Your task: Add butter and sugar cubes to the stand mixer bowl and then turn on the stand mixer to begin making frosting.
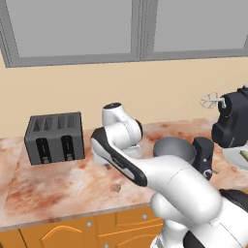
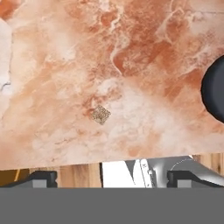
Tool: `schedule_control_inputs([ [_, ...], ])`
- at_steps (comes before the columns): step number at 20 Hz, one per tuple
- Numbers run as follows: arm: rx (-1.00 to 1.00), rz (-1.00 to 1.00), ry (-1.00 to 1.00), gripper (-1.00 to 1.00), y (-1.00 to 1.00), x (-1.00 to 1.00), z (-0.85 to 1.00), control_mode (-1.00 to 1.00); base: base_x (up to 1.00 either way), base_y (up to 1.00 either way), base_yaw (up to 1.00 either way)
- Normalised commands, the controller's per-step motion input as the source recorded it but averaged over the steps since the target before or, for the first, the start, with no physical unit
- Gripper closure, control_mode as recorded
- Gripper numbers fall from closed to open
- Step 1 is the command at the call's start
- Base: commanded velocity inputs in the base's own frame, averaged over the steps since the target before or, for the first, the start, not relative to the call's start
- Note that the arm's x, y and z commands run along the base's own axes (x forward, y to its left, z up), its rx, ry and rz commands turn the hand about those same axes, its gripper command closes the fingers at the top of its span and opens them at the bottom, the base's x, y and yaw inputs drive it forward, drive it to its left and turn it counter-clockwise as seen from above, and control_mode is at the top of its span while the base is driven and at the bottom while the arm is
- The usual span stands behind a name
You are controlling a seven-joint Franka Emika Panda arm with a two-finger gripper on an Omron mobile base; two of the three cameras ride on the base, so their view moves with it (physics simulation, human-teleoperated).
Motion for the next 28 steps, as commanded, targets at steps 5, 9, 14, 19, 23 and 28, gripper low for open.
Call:
schedule_control_inputs([
  [5, -0.05, -0.04, 0.00, -1.00, 0.00, 0.10, -0.50, -1.00, 0.00, 0.00, 0.00],
  [9, -0.02, -0.01, 0.00, -1.00, 0.00, 0.04, -0.49, -1.00, 0.00, 0.00, 0.00],
  [14, -0.02, -0.02, 0.02, -1.00, 0.00, 0.05, -0.49, -1.00, 0.00, 0.00, 0.00],
  [19, -0.02, -0.02, 0.02, -1.00, 0.03, 0.06, -0.42, -1.00, 0.00, 0.00, 0.00],
  [23, -0.02, -0.03, 0.04, -1.00, 0.09, 0.13, -0.36, -1.00, 0.00, 0.00, 0.00],
  [28, -0.01, -0.02, 0.05, -1.00, 0.12, 0.19, -0.30, -1.00, 0.00, 0.00, 0.00],
])
